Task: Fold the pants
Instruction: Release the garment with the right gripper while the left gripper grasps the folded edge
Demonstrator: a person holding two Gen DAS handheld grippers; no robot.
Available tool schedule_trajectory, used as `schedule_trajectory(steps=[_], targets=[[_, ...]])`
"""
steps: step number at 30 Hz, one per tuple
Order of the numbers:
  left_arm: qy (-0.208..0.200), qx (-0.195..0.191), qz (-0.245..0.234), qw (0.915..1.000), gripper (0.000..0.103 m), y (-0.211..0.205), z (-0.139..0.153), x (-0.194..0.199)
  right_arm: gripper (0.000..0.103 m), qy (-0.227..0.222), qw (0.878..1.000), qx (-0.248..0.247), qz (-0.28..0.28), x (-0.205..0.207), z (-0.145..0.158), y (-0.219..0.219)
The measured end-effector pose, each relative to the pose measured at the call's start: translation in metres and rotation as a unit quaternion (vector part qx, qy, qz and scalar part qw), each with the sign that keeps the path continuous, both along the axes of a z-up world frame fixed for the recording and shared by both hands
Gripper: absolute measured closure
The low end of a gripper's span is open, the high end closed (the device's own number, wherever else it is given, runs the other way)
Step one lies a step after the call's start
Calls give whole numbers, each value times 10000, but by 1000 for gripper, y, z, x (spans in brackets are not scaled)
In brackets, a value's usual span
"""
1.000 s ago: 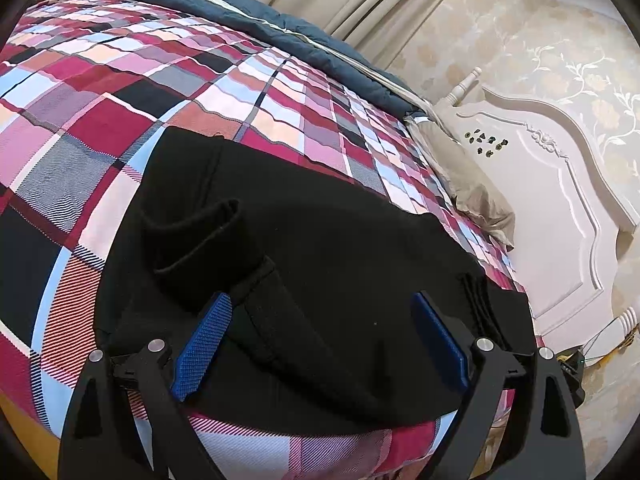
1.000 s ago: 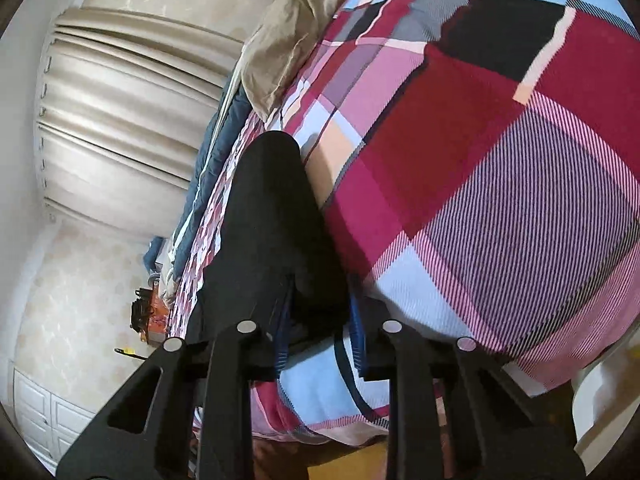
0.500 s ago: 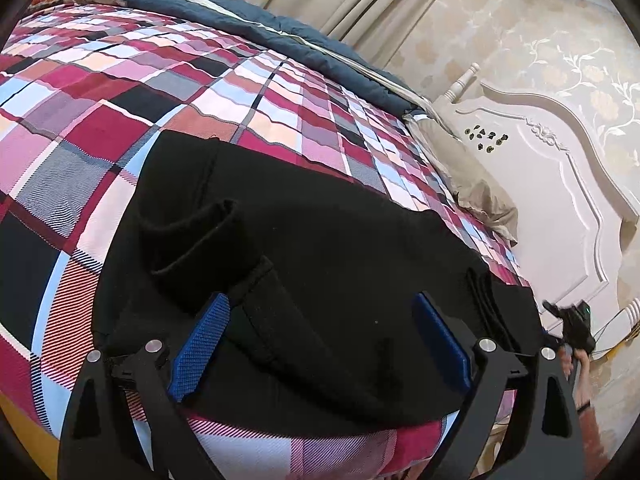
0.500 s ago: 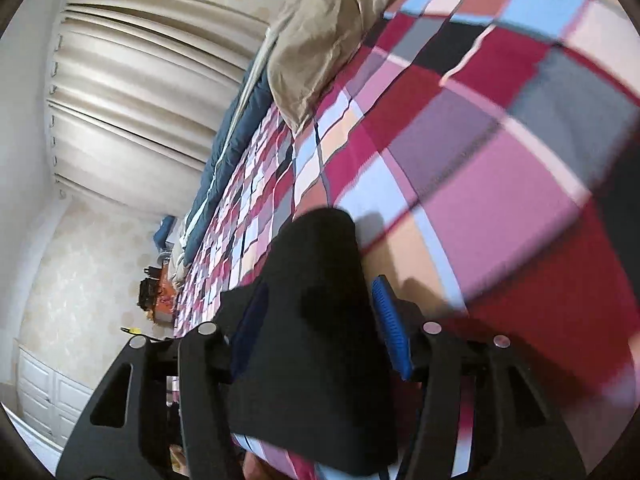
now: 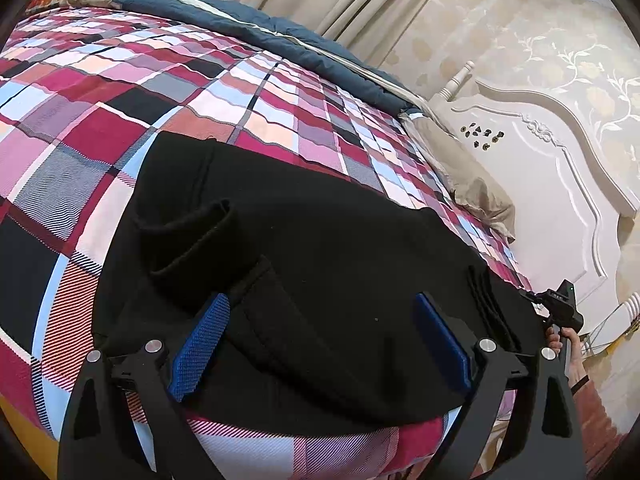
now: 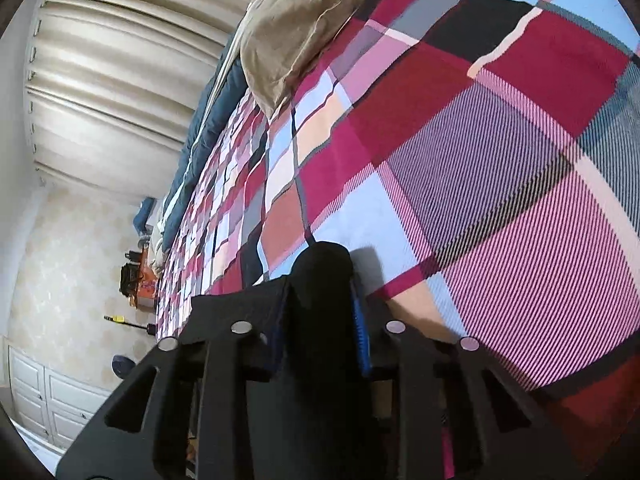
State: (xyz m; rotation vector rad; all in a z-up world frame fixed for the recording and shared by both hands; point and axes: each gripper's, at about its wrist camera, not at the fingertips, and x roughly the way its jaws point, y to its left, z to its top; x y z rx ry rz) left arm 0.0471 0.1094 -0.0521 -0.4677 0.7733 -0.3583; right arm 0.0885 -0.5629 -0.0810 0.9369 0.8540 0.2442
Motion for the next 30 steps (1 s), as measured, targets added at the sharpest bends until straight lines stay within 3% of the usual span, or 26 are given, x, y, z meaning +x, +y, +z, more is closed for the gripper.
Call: schedule_trajectory(steps=[5,7,8,11,14,18,22,26,30], targets=[[23,-105,-24,9999,11,4,0,1,58,-278,9944,-648,-786,-23,37,-1],[22,-130,-25,9999,11,4,0,1,51,-577,9925,-636,-869,-34,55,9],[17,-141,-21,9999,11,4,0,1,44,-771,9929,-497,-762,-40,64,21],[-6,-171,2,9999,11,4,-1,0,42,-954,9953,-139,-83,-45,72,71],[-8,-175,1,9998,11,4,0,-1,42,-921,9919,302,826,-47,61,133],[21,-233,-24,9997,11,5,-1,0,42,-700,9823,586,1638,-41,36,201],[20,-287,-37,9996,11,6,0,-1,45,-320,9841,389,1704,-31,10,227],[44,-268,-33,9996,11,6,4,-2,44,-310,9841,42,1746,-38,14,233],[70,-731,123,9972,11,26,18,-10,38,-386,9845,15,1709,-43,24,229]])
